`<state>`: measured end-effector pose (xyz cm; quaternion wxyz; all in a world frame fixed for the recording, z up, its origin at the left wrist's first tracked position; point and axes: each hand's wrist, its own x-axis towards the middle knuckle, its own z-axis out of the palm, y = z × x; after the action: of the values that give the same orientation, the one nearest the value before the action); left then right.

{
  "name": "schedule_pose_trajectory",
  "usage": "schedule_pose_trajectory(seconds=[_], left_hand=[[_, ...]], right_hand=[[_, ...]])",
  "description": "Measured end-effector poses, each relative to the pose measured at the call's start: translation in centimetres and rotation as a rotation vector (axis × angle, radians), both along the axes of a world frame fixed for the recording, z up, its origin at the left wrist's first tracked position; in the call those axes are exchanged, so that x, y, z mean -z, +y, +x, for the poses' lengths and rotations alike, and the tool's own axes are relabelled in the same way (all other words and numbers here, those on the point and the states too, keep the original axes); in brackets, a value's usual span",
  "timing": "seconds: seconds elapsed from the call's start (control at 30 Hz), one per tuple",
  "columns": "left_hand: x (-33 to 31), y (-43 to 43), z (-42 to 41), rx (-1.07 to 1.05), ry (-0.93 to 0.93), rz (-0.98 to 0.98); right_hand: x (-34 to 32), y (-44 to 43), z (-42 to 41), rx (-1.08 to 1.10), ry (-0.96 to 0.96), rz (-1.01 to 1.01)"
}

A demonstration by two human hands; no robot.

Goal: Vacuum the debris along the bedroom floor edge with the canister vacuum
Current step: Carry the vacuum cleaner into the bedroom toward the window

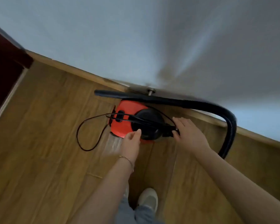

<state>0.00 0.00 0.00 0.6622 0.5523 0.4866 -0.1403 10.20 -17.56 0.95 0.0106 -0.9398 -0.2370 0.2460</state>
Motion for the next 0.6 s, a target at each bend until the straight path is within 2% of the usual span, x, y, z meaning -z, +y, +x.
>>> schedule_pose_trajectory(seconds=[0.2, 0.33, 0.5, 0.6], left_hand=[[6.9, -1.4, 3.5, -0.200, -0.028, -0.317], [9.3, -1.8, 5.5, -0.267, -0.136, -0.360], [10.1, -2.7, 6.2, -0.528, -0.305, -0.507], [10.1, -3.3, 6.7, -0.624, -0.320, -0.545]], right_hand=[[7.7, 1.8, 3.4, 0.008, -0.143, 0.092], [10.4, 3.7, 7.3, -0.026, -0.246, 0.075], [13.2, 6.1, 9.7, -0.123, -0.262, 0.025], [14.4, 7.1, 10.9, -0.116, -0.260, -0.030]])
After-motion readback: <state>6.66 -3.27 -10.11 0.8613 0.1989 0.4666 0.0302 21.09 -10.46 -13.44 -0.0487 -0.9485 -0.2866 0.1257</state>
